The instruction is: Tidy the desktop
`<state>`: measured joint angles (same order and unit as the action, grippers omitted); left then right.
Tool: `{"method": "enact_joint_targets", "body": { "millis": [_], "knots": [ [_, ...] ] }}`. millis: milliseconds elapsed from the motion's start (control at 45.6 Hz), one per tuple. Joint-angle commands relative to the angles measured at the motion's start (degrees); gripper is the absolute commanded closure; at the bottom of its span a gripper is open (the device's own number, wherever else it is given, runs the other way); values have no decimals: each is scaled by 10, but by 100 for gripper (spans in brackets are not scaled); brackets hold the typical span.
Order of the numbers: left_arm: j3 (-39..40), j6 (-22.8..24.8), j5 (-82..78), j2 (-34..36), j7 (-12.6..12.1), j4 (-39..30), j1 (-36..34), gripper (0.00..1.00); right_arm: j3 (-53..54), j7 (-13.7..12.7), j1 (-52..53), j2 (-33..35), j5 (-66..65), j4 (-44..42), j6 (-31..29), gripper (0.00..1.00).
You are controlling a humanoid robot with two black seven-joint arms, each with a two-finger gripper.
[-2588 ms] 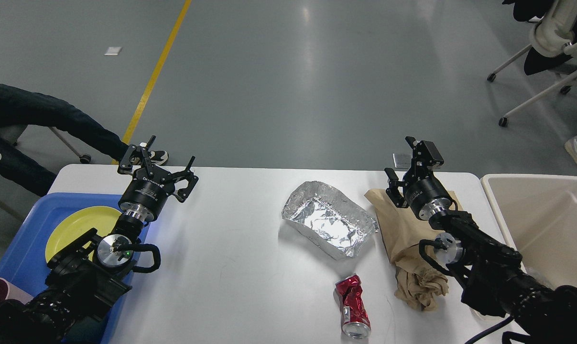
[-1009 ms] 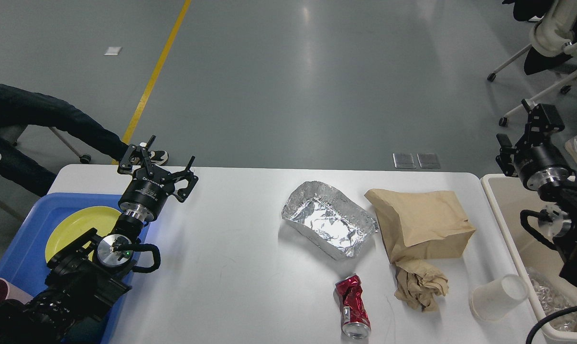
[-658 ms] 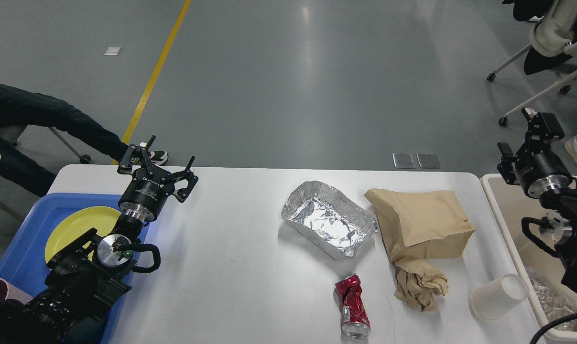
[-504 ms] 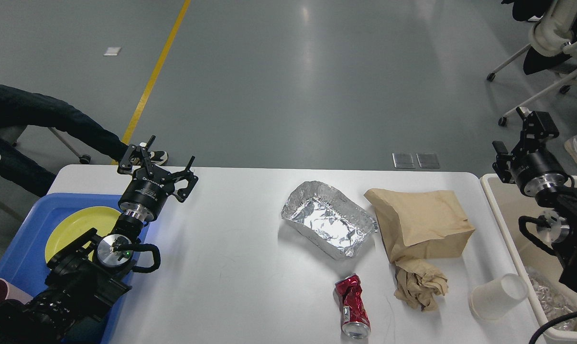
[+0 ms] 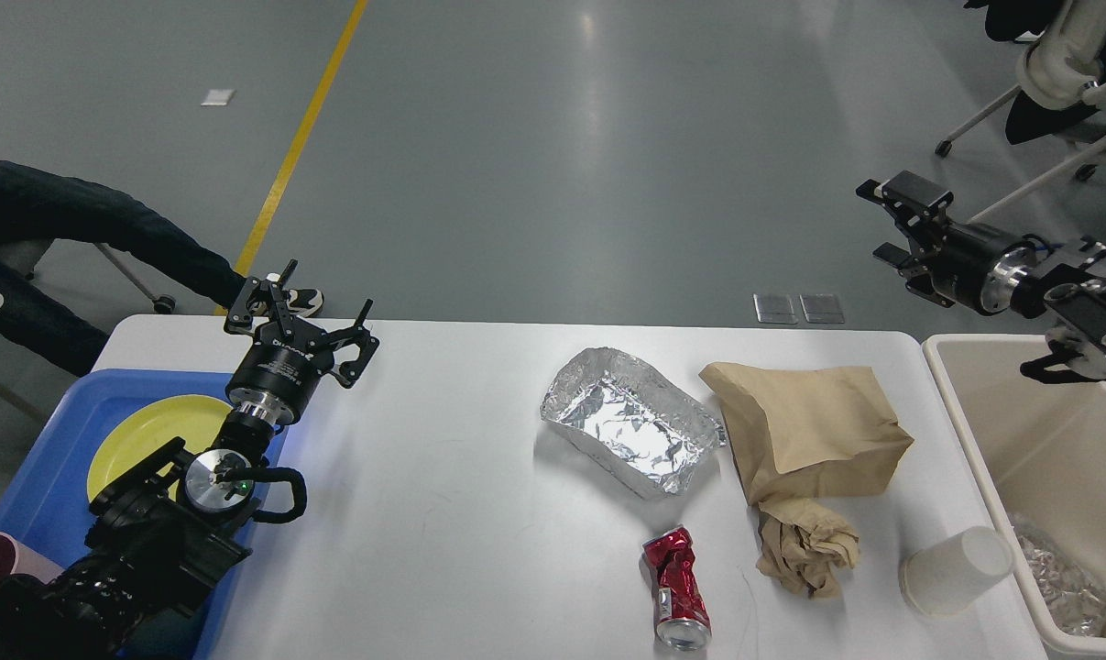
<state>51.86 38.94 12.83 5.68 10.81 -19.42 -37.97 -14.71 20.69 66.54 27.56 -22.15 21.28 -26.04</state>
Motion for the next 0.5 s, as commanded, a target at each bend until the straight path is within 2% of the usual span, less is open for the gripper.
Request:
{"method": "enact_joint_targets", "body": {
  "millis": [0, 66, 110, 263, 351, 482],
  "knots": [
    [0, 0, 0, 0, 0, 0, 0, 4, -142, -86, 57, -27, 3, 6, -38, 0],
    [0, 0, 0, 0, 0, 0, -1, 4, -215, -129, 80, -56, 5, 17, -37, 0],
    [0, 0, 0, -1, 0, 0, 0, 4, -266, -143, 94, -71, 8, 23, -31, 0],
    [0, 0, 0, 0, 0, 0, 0, 4, -412, -144, 141, -131, 8, 49, -38, 0],
    [0, 0, 0, 0, 0, 0, 0, 4, -459, -144, 184, -139, 9, 106, -53, 0],
    [0, 0, 0, 0, 0, 0, 0, 4, -484, -143, 270, -135, 10, 198, -145, 0]
  ]
}}
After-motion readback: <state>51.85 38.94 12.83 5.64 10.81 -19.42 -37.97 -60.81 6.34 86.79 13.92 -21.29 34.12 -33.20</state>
